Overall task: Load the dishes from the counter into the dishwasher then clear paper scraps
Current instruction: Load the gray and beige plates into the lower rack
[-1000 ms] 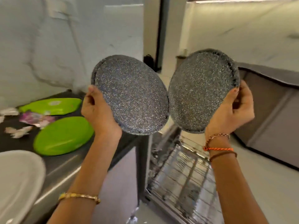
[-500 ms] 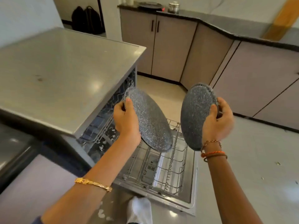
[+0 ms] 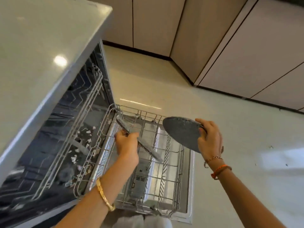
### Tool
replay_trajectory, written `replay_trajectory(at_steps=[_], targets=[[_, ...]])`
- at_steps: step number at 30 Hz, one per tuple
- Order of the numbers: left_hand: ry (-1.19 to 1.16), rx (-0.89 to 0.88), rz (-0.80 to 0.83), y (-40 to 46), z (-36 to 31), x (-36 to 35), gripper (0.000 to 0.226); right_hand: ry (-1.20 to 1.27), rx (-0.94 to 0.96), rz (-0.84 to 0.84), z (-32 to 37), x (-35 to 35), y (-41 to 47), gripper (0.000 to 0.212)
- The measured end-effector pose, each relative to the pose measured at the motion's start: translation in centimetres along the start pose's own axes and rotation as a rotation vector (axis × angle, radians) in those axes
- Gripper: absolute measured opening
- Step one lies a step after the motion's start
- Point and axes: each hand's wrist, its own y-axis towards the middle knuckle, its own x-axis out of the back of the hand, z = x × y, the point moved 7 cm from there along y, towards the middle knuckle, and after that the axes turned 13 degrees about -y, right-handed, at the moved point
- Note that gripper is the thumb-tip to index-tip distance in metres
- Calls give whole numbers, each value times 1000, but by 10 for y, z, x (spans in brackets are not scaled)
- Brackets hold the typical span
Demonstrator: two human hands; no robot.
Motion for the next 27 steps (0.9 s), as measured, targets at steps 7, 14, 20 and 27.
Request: replay_trajectory(at_steps=[7, 14, 20, 27], targets=[[0, 5, 54, 73, 57, -7, 29, 31, 67, 25, -31, -102, 60, 29], [-84, 23, -38, 128, 108, -18, 33, 8, 193, 127, -58, -190, 100, 30], [-105, 71, -93, 140, 119, -43, 30, 20, 274, 159, -61, -215, 121, 34], [-107, 70, -100, 146, 122, -67, 37, -3, 370, 137, -55, -223, 133, 31]])
